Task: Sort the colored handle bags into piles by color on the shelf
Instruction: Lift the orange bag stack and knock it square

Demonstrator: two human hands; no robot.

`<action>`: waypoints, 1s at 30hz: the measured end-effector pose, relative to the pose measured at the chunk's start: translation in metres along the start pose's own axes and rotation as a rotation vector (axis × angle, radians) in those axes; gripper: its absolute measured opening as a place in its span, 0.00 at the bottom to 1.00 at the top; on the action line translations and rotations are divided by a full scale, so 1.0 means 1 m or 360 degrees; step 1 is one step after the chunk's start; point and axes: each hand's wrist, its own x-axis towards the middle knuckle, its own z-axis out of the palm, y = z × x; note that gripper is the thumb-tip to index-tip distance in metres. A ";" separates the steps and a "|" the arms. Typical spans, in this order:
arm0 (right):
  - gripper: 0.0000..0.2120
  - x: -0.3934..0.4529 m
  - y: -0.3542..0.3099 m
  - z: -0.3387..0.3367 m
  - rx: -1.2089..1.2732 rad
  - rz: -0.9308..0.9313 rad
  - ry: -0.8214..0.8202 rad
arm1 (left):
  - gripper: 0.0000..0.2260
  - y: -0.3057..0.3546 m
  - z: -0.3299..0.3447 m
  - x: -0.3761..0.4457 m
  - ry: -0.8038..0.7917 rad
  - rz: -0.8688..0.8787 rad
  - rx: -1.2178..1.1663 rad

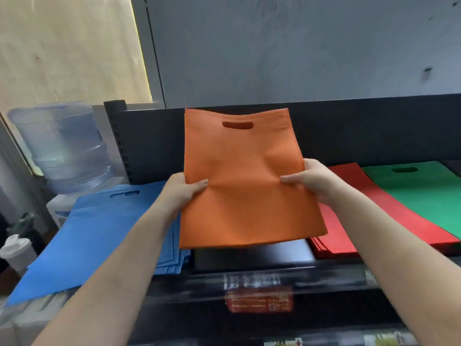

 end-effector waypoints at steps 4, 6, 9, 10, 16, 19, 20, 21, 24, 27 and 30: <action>0.16 0.007 0.032 0.012 -0.0320 0.0366 -0.0085 | 0.14 -0.029 0.012 0.001 -0.0127 -0.0385 0.0176; 0.19 0.009 0.047 0.017 -0.0418 0.0440 -0.0040 | 0.14 -0.039 0.018 0.001 -0.0140 -0.0438 0.0205; 0.27 0.011 0.061 0.023 -0.0622 0.0336 0.0106 | 0.16 -0.049 0.023 0.003 -0.0052 -0.0430 0.0387; 0.32 0.010 0.063 0.024 -0.0706 0.0268 0.0133 | 0.17 -0.051 0.023 0.004 -0.0015 -0.0428 0.0447; 0.34 -0.010 0.070 0.018 -0.1181 -0.0182 0.0137 | 0.18 -0.060 0.026 0.009 0.0055 -0.0419 0.0635; 0.27 -0.024 0.075 0.001 -0.1396 -0.0203 0.0089 | 0.19 -0.063 0.025 0.010 0.0073 -0.0406 0.0642; 0.25 -0.027 0.078 -0.004 -0.1444 -0.0188 0.0065 | 0.20 -0.063 0.025 0.011 0.0090 -0.0382 0.0639; 0.23 -0.030 0.082 -0.009 -0.1460 -0.0179 0.0043 | 0.20 -0.062 0.026 0.011 0.0115 -0.0343 0.0650; 0.21 -0.034 0.093 -0.010 -0.1442 -0.0185 0.0007 | 0.19 -0.063 0.031 0.009 0.0166 -0.0230 0.0732; 0.20 -0.032 0.102 -0.006 -0.1465 -0.0223 0.0048 | 0.13 -0.070 0.038 0.004 0.0160 -0.0202 0.0768; 0.21 -0.029 0.106 -0.006 -0.1634 -0.0222 0.0016 | 0.15 -0.072 0.041 0.001 0.0194 -0.0203 0.0801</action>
